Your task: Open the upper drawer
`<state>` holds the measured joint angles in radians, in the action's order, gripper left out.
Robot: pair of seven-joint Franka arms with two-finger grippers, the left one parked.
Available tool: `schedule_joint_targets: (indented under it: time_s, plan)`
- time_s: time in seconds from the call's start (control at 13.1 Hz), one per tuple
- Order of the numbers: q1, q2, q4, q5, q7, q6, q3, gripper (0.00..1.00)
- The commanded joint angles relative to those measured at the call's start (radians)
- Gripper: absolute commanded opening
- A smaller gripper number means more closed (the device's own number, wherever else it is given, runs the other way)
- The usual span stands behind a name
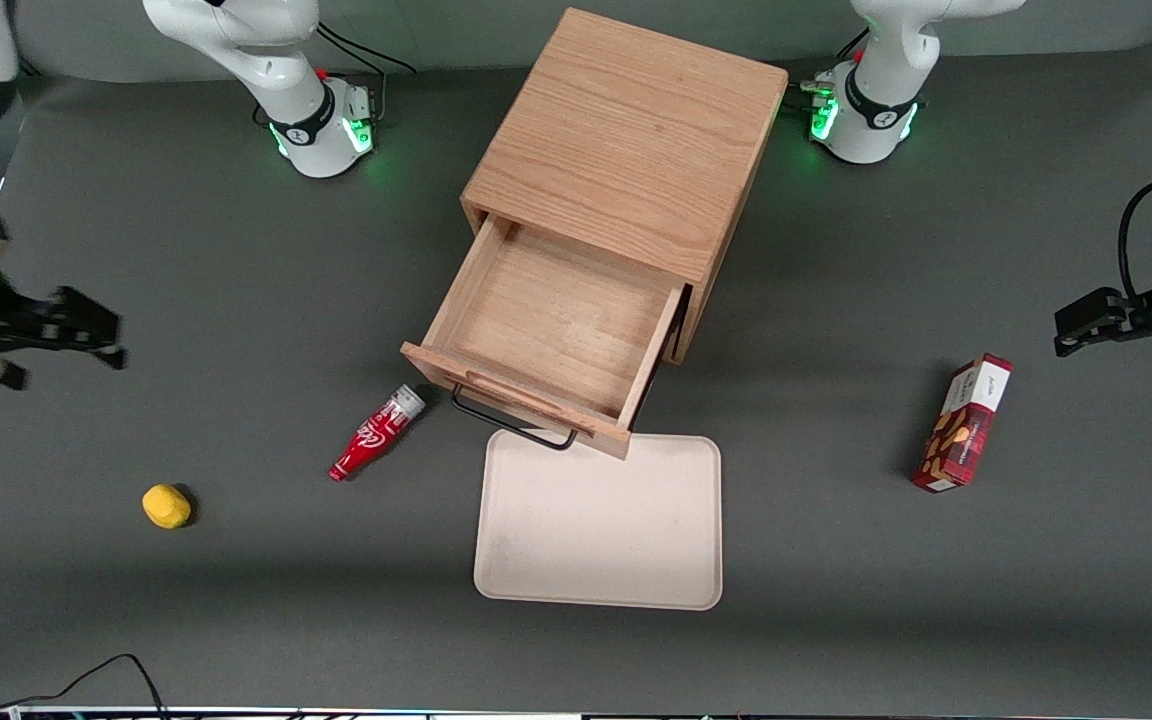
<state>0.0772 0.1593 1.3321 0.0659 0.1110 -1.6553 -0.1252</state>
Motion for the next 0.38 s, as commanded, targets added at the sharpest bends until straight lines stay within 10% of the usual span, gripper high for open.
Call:
schedule_joint_targets:
  time_s: [0.0, 0.31]
  plan:
    - [-0.011, -0.151, 0.208, -0.017, 0.001, -0.093, 0.087, 1.0]
    - [-0.014, -0.15, 0.168, -0.037, -0.005, -0.017, 0.134, 1.0]
